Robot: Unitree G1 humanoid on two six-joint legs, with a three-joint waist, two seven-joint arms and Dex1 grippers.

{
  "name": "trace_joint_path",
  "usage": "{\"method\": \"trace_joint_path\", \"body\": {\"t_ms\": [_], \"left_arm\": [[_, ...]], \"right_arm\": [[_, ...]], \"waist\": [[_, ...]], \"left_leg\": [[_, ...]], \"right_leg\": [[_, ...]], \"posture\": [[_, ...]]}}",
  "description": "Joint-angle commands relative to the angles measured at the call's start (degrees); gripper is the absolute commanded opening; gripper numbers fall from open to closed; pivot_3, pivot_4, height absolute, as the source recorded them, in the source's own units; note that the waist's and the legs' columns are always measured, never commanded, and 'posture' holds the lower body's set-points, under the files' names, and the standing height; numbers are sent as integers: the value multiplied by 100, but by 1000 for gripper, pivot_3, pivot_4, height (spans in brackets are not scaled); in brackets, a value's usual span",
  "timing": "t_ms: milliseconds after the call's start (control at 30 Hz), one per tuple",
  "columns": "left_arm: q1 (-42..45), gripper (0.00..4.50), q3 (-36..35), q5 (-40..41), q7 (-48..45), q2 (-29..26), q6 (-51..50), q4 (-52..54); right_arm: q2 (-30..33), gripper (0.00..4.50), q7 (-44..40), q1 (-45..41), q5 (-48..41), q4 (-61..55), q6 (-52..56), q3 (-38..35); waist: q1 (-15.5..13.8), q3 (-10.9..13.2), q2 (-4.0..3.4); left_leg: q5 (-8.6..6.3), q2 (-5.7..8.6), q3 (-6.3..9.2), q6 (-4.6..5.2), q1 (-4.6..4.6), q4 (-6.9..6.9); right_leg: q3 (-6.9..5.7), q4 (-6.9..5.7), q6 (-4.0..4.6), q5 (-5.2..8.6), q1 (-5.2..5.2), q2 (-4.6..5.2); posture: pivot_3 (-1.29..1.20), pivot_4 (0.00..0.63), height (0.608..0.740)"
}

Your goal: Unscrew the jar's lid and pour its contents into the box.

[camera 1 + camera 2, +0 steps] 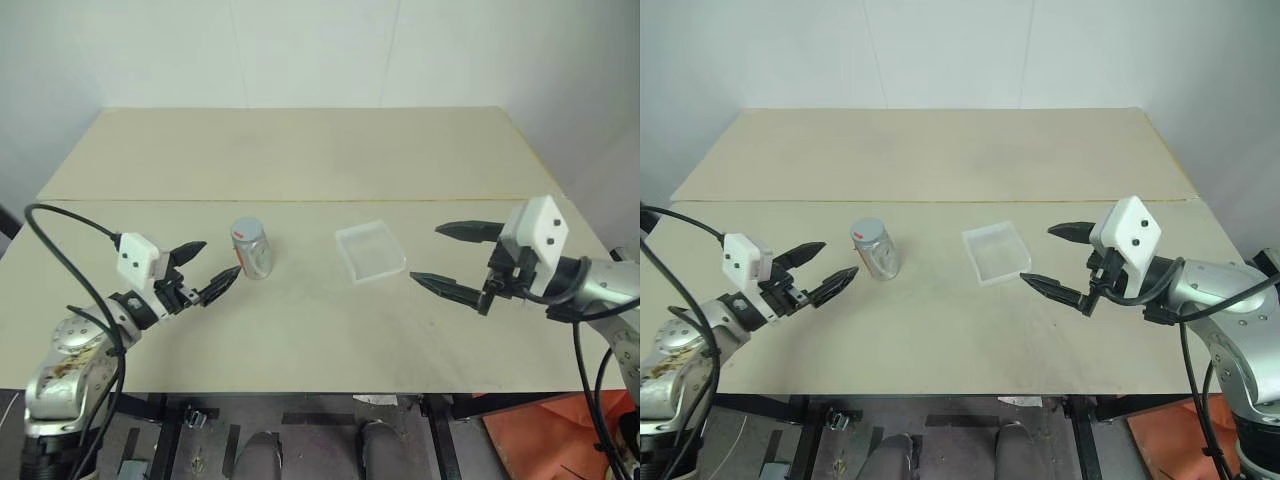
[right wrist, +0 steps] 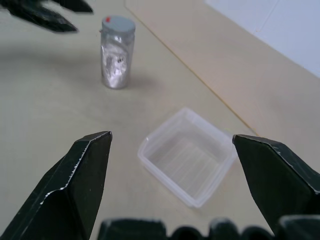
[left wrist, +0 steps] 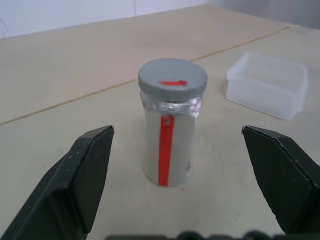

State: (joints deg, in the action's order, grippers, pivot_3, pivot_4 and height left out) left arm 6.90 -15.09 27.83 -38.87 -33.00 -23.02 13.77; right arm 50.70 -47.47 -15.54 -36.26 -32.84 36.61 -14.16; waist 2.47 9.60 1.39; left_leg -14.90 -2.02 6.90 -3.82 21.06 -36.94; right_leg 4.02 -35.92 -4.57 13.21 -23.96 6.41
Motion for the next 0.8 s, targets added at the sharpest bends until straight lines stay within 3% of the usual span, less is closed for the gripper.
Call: {"method": "trace_joint_path", "body": {"t_ms": [33,367,800], "left_arm": [[344,4455,139,-197,-23,104,410,-404],[1169,4455,640,-613,-205,609,1238,-1769],[1573,4455,797,-1120,48,1190,2364,-2691]], "right_arm": [[50,4500,14,-124,-212,-232,18,-155],[124,4500,-93,-103,-235,-305,-52,-148],[243,4500,-167,-126,-251,-339,-27,-202]], "waist": [[-11,0,0],[-22,0,0],[-22,0,0]], "left_leg": [[0,0,0,0,1,0],[0,2,0,0,2,-4],[1,3,1,0,2,-5]], "right_leg": [[0,0,0,0,-1,0],[-1,1,-3,-2,0,1],[0,1,-4,-3,0,1]], "posture": [[0,150,740],[0,150,740],[0,150,740]]}}
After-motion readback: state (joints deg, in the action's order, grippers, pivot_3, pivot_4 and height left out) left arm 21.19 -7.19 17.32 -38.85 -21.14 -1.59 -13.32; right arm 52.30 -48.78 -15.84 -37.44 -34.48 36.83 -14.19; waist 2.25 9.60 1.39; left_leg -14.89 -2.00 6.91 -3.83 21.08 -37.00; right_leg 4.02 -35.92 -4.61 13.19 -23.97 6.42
